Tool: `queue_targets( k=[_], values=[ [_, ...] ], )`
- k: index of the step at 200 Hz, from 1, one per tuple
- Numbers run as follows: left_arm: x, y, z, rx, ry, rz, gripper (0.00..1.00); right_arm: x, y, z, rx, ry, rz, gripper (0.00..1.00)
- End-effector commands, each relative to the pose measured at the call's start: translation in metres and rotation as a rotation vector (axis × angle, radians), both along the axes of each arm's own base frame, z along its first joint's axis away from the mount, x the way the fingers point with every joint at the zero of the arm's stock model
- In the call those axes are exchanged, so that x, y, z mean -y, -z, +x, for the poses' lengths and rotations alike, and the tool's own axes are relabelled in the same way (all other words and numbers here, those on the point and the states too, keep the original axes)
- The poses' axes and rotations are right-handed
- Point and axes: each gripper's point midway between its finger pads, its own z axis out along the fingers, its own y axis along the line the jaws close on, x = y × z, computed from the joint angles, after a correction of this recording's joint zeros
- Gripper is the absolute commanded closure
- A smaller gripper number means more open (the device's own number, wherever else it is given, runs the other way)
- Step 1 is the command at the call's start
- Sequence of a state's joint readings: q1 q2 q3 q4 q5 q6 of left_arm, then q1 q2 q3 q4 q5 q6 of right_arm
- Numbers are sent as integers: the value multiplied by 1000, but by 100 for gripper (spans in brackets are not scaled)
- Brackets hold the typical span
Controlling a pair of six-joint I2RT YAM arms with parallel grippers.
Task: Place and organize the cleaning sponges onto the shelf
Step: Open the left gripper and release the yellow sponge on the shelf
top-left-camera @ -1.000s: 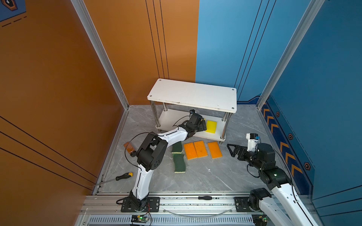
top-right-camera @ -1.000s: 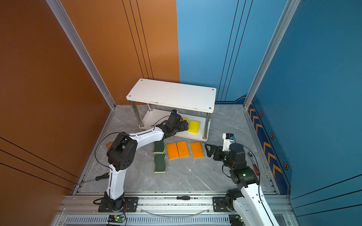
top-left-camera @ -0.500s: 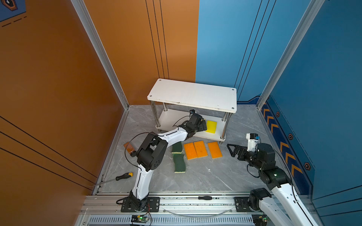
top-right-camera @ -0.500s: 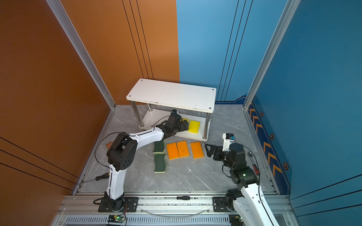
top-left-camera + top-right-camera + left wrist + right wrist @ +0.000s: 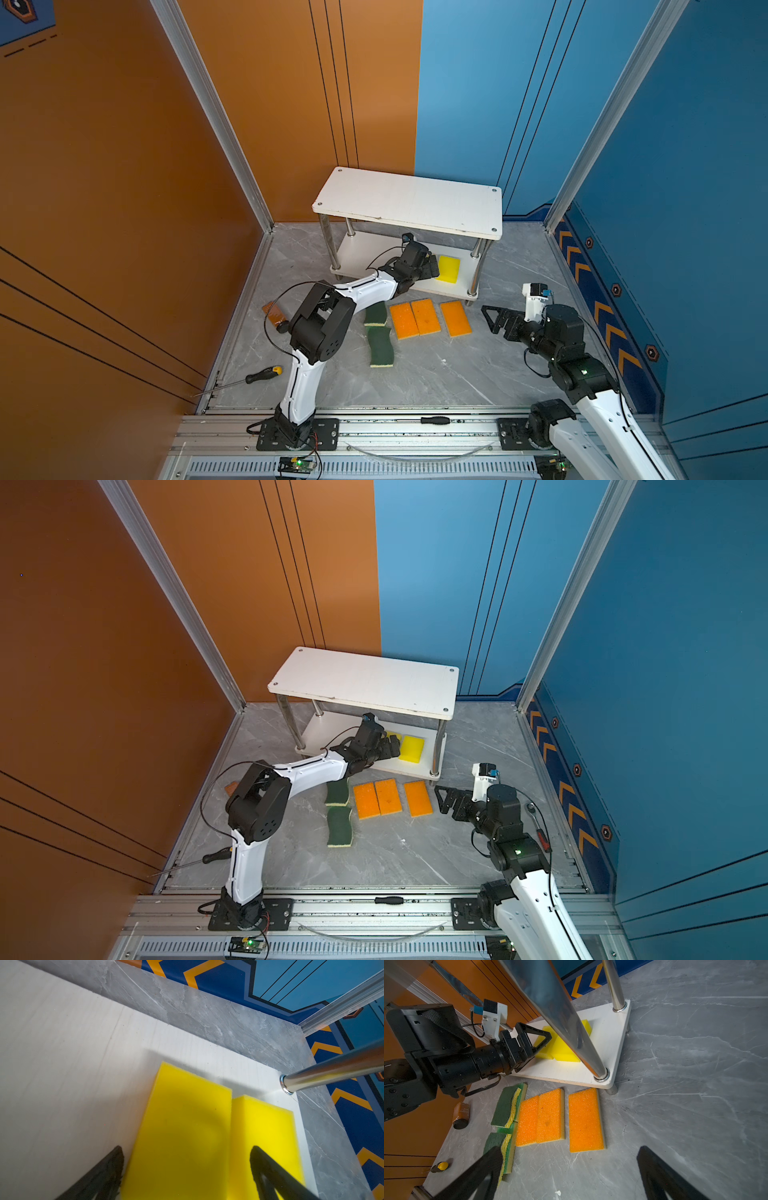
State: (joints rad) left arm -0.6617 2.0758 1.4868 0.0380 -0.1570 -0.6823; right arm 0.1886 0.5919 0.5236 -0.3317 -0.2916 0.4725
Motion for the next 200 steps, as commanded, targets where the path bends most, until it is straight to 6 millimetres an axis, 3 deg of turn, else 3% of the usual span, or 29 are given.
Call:
queue_targets(
  k=[1, 152, 200],
  values=[
    [-14, 17, -14, -66, -22, 45, 3, 1, 9, -4, -24, 1, 0, 0],
    [-4, 4, -22, -43, 4, 11, 2, 2, 8, -6, -20, 1, 3, 0],
    [9, 0, -26, -40, 37, -17, 2, 1, 8, -6, -17, -1, 5, 0]
  ],
)
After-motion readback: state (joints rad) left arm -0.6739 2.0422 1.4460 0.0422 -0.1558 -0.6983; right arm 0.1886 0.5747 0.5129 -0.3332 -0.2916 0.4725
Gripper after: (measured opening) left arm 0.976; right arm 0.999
